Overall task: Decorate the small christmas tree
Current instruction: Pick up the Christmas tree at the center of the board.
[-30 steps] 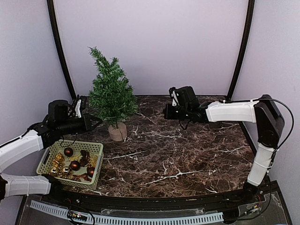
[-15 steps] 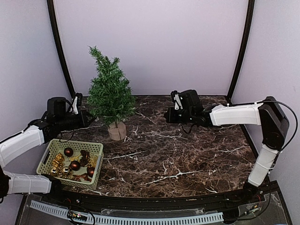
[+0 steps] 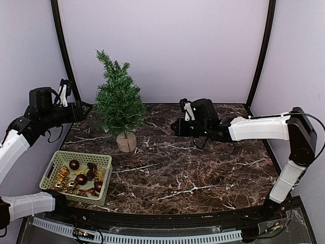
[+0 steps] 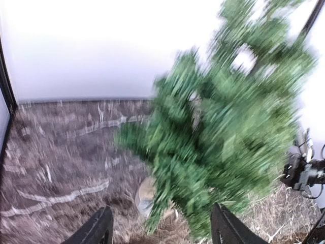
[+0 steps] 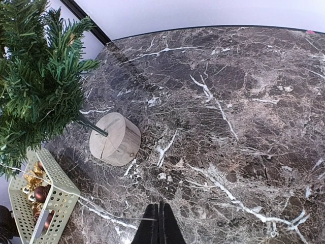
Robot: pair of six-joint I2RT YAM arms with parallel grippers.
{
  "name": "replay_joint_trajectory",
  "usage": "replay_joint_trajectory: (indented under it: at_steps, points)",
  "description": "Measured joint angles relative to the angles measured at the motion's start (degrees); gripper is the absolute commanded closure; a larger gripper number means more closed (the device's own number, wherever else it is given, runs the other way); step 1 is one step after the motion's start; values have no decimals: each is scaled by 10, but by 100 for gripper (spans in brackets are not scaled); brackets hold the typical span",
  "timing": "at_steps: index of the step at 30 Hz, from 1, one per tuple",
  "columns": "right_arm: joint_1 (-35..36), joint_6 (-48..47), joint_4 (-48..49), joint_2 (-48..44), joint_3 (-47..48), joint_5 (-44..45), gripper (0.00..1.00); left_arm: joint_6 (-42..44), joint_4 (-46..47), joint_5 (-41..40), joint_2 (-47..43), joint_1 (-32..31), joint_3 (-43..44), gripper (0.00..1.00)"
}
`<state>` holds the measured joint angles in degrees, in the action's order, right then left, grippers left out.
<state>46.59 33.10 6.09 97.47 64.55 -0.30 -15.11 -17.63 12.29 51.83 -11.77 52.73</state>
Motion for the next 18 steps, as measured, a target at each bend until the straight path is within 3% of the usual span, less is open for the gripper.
replay_joint_trajectory:
  at_steps: [7, 18]
  points:
    - [0, 0, 0, -3, 0, 3, 100, 28, -13, 51, 41, 0, 179, 24]
    - [0, 0, 3, -8, 0, 14, 100, 10, 63, 139, 198, -37, 277, 15]
